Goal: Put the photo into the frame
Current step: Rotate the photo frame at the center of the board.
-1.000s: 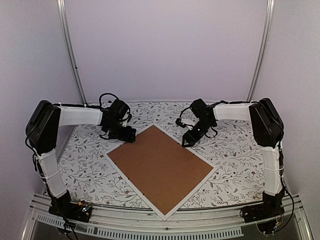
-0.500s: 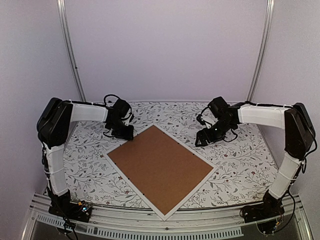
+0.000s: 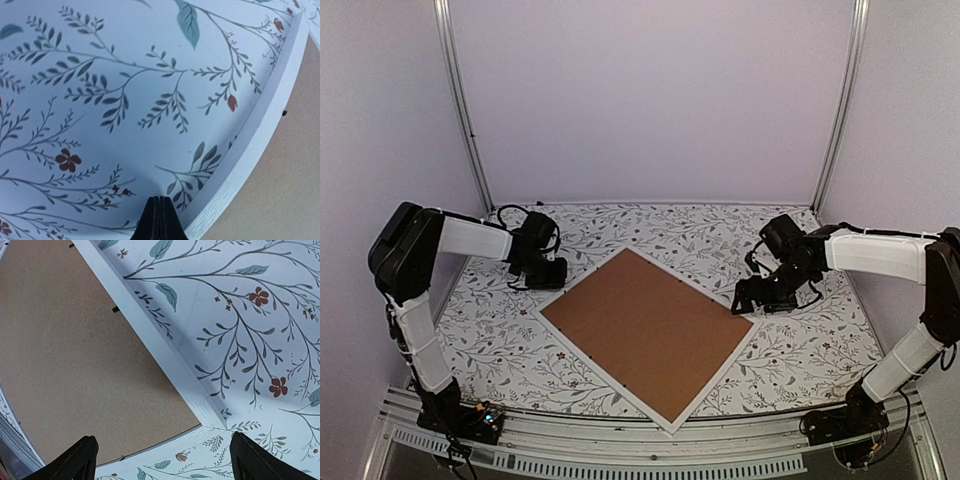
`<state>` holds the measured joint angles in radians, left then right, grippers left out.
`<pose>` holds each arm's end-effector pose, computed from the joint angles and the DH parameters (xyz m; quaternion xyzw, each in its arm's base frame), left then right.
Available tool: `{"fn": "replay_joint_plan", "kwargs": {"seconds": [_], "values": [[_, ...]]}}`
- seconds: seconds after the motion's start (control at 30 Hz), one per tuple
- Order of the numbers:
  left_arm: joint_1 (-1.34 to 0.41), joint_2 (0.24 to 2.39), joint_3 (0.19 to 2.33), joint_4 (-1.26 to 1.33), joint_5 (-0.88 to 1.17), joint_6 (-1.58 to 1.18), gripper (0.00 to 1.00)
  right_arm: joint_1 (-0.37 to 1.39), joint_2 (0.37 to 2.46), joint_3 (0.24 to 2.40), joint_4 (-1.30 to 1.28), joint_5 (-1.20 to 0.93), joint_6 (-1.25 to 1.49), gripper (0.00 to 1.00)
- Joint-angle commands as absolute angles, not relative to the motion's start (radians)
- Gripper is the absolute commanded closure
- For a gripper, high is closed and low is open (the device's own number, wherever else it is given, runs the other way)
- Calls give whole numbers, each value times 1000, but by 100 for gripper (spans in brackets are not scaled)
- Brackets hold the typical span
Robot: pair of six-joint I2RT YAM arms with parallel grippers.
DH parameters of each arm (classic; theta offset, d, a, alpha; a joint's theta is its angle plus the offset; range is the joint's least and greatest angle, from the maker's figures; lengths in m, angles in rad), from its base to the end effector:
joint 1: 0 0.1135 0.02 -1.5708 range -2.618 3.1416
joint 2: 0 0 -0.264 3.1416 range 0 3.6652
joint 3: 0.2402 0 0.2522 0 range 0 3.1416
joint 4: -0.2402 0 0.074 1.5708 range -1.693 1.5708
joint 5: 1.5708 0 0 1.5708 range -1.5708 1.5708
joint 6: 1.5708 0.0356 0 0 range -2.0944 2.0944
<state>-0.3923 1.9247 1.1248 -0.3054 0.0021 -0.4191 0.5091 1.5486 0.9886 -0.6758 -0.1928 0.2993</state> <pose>0.3459 -0.1432 0.1293 -0.0128 0.9730 -0.0920 0.2115 0.2493 0.1470 0.1953 -0.1187 0.9744 0.1525 0.1152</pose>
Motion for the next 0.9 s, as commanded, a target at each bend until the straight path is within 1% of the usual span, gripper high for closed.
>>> {"fn": "replay_joint_plan", "kwargs": {"seconds": [0.0,0.03,0.1,0.2,0.27,0.37,0.5,0.57,0.67,0.77,0.87], "values": [[-377,1868,970,-262,105,-530,100,494,1500,939,-654,-197,388,4],[-376,1850,942,-241,120,-537,98,494,1496,928,-645,-209,397,4],[-377,1805,903,-196,135,-541,90,494,1488,896,-625,-226,422,3],[-376,1753,915,-204,123,-512,70,493,1461,835,-589,-221,479,2],[-376,1747,961,-231,118,-483,59,492,1450,798,-566,-224,508,2],[-377,1771,1023,-258,127,-452,48,492,1437,755,-527,-235,554,4],[-377,1800,1067,-243,183,-422,38,492,1435,716,-485,-235,583,8],[-376,1829,1089,-230,222,-399,34,492,1456,709,-434,-251,592,13],[-376,1884,1132,-238,255,-370,33,492,1510,726,-381,-263,603,24],[-377,1928,1158,-237,276,-358,32,492,1557,780,-383,-221,593,34],[-378,1957,1164,-235,298,-354,35,478,1610,855,-394,-174,545,40]]}}
